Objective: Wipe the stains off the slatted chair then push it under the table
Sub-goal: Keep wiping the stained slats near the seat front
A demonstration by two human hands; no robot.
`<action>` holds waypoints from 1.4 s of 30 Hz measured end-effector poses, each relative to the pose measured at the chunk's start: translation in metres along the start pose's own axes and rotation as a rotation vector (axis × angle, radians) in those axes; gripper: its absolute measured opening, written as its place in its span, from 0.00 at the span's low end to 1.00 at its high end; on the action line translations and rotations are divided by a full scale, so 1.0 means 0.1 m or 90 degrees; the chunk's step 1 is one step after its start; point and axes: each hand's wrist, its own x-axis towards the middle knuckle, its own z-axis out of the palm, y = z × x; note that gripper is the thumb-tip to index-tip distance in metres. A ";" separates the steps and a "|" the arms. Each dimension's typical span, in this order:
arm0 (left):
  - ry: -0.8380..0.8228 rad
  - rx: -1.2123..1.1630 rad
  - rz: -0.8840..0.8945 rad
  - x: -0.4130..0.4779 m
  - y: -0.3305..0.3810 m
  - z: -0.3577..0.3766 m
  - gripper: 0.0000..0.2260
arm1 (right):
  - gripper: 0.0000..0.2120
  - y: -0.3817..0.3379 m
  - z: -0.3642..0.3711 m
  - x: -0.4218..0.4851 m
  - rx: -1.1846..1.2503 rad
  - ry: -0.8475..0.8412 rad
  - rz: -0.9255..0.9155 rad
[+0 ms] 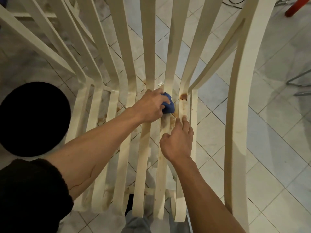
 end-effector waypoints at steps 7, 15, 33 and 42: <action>0.083 -0.002 -0.045 0.26 -0.05 0.01 0.13 | 0.31 -0.04 -0.02 0.01 -0.060 0.003 0.019; 0.036 -0.026 0.016 -0.16 -0.04 0.15 0.12 | 0.39 -0.03 -0.06 0.01 -0.025 -0.040 0.022; 0.030 0.000 0.028 -0.32 -0.06 0.24 0.12 | 0.37 0.02 -0.05 0.00 0.016 -0.020 0.002; 0.103 -0.017 -0.010 -0.34 -0.04 0.33 0.12 | 0.38 0.19 0.04 -0.15 0.019 0.039 -0.003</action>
